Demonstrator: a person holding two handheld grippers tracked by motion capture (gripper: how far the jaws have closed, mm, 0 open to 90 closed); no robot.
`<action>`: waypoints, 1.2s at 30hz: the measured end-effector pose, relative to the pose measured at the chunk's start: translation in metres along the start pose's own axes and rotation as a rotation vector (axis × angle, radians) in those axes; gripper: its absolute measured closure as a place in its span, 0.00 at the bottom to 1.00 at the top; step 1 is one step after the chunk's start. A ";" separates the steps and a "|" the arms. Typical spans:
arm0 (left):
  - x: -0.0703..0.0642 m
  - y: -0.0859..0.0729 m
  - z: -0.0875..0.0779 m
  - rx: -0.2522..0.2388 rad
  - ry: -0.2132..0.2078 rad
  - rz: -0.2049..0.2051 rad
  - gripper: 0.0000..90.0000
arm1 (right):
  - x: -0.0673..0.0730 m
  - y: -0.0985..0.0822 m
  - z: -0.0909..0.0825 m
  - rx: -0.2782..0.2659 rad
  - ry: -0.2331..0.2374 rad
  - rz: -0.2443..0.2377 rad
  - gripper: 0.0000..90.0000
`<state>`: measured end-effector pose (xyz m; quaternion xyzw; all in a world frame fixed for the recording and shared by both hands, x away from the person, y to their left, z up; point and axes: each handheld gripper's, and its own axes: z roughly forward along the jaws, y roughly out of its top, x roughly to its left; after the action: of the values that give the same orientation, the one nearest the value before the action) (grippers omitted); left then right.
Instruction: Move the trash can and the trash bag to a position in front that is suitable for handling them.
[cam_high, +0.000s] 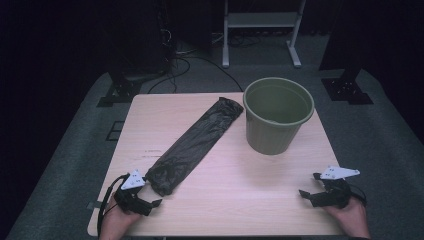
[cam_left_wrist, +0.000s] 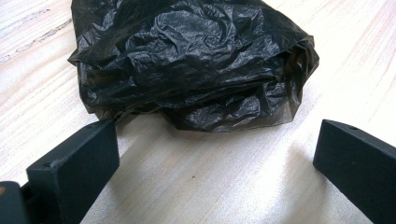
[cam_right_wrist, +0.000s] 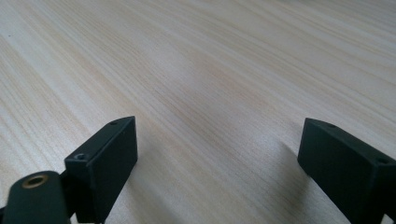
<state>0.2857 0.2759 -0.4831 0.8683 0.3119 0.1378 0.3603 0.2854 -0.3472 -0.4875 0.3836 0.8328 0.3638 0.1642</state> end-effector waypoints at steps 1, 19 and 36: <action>0.000 0.000 0.000 0.000 0.000 0.000 0.00 | 0.000 0.000 0.000 0.000 0.000 0.001 0.12; 0.000 0.000 0.000 -0.001 0.000 -0.001 0.00 | 0.002 0.009 -0.010 -0.033 -0.001 0.041 0.14; 0.000 0.000 0.000 0.000 0.001 -0.001 0.00 | -0.005 0.040 -0.032 -0.110 0.013 0.077 0.14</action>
<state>0.2857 0.2758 -0.4831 0.8681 0.3125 0.1380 0.3601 0.2915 -0.3484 -0.4364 0.4034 0.7972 0.4176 0.1654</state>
